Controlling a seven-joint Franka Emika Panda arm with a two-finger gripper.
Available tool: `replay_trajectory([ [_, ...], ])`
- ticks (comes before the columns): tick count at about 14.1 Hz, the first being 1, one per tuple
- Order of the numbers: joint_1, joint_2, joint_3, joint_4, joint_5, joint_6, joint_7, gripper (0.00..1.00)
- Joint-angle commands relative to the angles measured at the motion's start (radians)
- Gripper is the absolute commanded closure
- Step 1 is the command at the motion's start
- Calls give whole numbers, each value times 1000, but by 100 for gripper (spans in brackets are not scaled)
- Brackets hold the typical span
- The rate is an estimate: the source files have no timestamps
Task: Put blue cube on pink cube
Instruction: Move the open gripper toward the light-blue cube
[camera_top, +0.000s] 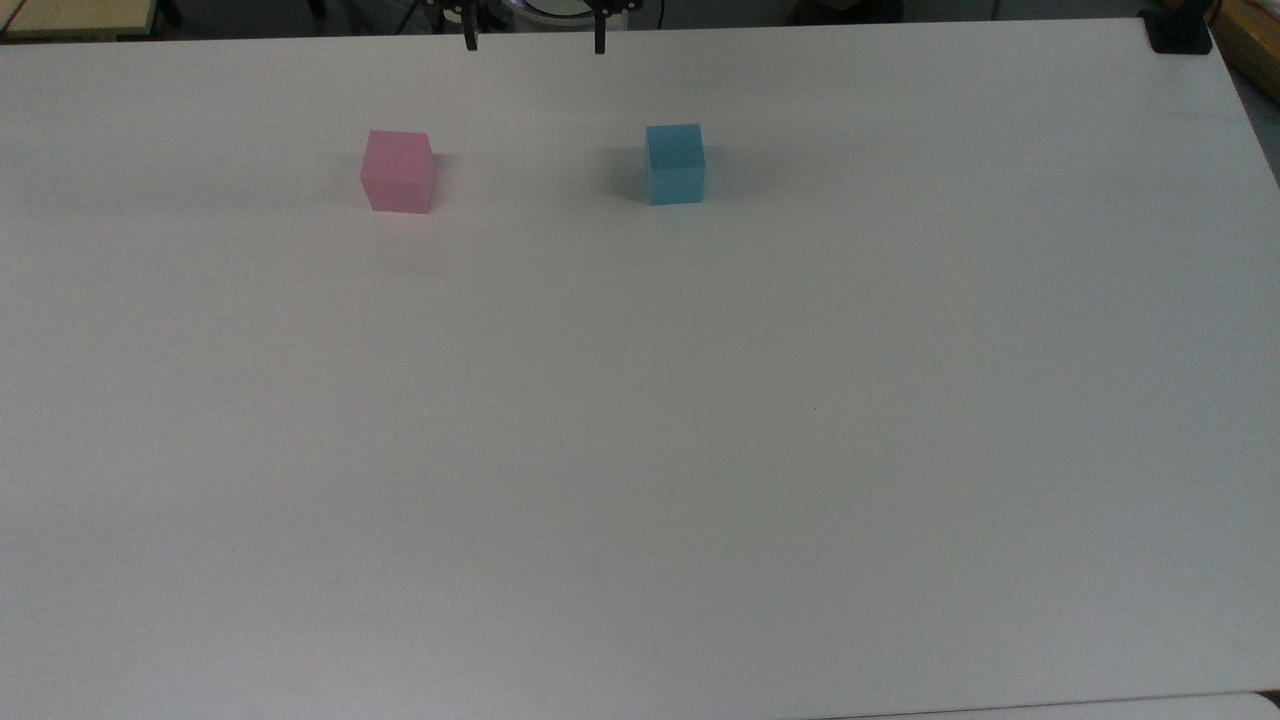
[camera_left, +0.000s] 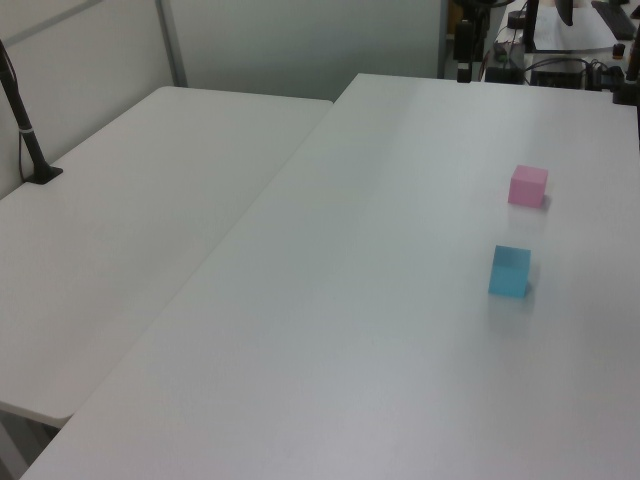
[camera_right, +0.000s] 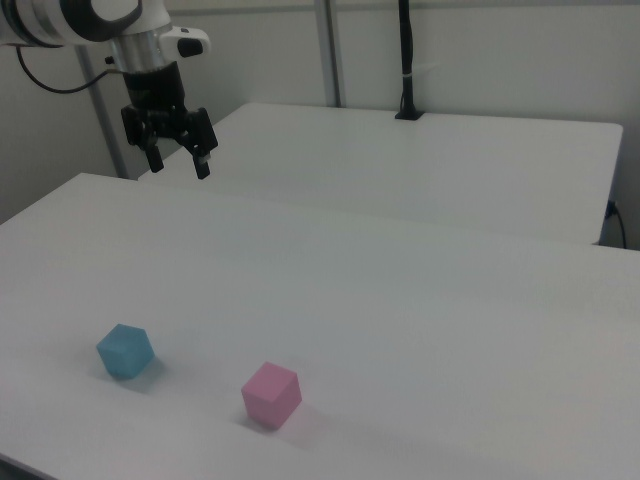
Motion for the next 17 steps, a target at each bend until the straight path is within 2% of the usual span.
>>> replay_trajectory([
  [1, -9, -17, -13, -9, 4, -7, -21, 0],
  [12, -9, -35, -11, -20, 4, -6, -21, 0],
  [17, 5, -187, -7, -219, 13, 83, -21, 0],
])
